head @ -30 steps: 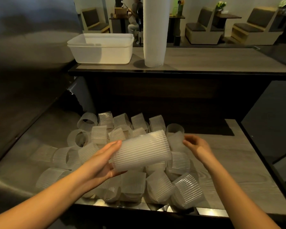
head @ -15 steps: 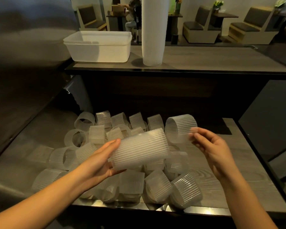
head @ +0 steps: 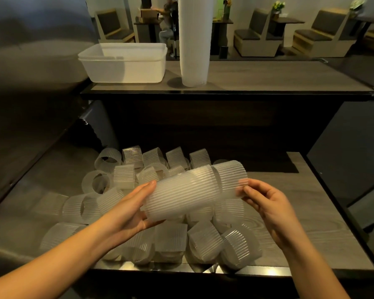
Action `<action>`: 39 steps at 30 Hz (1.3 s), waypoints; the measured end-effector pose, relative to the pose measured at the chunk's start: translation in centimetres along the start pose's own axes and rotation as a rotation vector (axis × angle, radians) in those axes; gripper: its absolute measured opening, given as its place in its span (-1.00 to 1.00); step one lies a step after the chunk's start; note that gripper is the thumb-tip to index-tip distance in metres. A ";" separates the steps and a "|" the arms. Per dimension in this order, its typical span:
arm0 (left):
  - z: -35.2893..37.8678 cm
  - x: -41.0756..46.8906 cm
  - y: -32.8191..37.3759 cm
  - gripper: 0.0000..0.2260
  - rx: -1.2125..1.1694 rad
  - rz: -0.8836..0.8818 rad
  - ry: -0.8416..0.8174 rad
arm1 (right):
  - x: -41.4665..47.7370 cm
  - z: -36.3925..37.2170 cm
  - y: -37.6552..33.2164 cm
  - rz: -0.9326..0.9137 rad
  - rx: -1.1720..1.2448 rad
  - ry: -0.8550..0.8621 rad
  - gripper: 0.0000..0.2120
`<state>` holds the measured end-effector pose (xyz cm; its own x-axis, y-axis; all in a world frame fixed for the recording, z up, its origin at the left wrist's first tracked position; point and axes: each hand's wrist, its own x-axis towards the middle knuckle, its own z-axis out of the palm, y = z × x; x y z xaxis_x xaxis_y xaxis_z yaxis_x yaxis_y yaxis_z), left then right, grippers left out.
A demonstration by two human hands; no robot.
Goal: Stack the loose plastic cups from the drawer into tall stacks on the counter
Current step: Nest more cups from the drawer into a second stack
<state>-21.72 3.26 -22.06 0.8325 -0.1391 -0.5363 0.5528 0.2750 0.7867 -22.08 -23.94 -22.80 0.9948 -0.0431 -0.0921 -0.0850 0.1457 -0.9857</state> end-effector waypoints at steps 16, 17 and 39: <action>0.5 -0.7 -0.5 -0.55 -0.011 -0.031 -0.013 | -2.3 2.0 -0.5 -0.034 -0.203 -0.169 -0.77; 0.5 -0.7 -0.6 -0.55 -0.016 -0.032 -0.017 | -2.4 2.1 -0.6 -0.042 -0.219 -0.184 -0.75; 0.1 -1.5 -1.0 -0.54 -0.026 -0.027 -0.016 | 0.8 -2.5 3.4 0.074 -0.709 0.044 -0.65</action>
<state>-23.50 3.12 -21.98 0.8178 -0.1624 -0.5522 0.5742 0.2956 0.7635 -21.70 -25.91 -26.57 0.9832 -0.0994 -0.1529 -0.1824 -0.5271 -0.8300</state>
